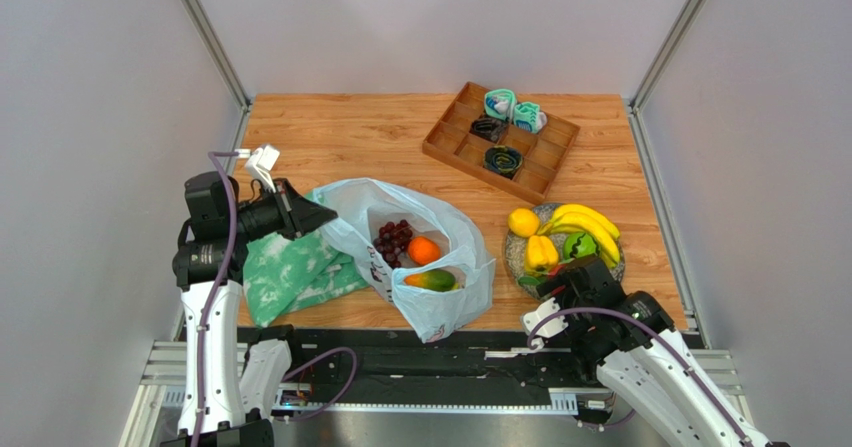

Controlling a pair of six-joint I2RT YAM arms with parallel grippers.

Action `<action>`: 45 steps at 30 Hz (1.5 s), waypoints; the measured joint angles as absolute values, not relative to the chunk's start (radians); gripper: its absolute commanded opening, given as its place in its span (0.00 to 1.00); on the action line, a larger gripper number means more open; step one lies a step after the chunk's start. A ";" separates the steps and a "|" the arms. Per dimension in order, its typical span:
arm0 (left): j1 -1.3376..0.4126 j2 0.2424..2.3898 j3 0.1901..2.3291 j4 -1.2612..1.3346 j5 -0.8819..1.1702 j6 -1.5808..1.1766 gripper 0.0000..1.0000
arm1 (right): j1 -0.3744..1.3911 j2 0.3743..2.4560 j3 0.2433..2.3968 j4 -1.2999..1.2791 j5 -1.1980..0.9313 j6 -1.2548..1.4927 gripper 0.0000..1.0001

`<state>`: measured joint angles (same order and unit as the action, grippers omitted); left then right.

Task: Take the fake fruits out of the plastic bag
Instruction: Place the fake fruit on the plate, then take out the fake fruit from the plastic bag.

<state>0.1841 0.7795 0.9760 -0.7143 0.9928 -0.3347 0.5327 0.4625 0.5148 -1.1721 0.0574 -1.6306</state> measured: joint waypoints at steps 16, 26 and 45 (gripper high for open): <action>0.185 0.782 0.947 -0.697 1.013 -0.355 0.00 | 0.532 0.496 0.614 -1.253 0.036 -1.635 0.89; 0.185 0.782 0.932 -0.664 1.019 -0.380 0.00 | 0.526 0.580 0.680 -1.328 0.006 -1.666 0.90; 0.185 0.769 0.937 -0.766 1.095 -0.352 0.00 | 0.631 1.066 1.544 -1.006 -0.247 -1.046 0.74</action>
<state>0.1848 0.7689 0.9371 -0.7662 1.0950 -0.3515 0.6312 1.0664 1.5436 -1.0058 -0.2474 -1.0458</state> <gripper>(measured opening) 0.009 0.852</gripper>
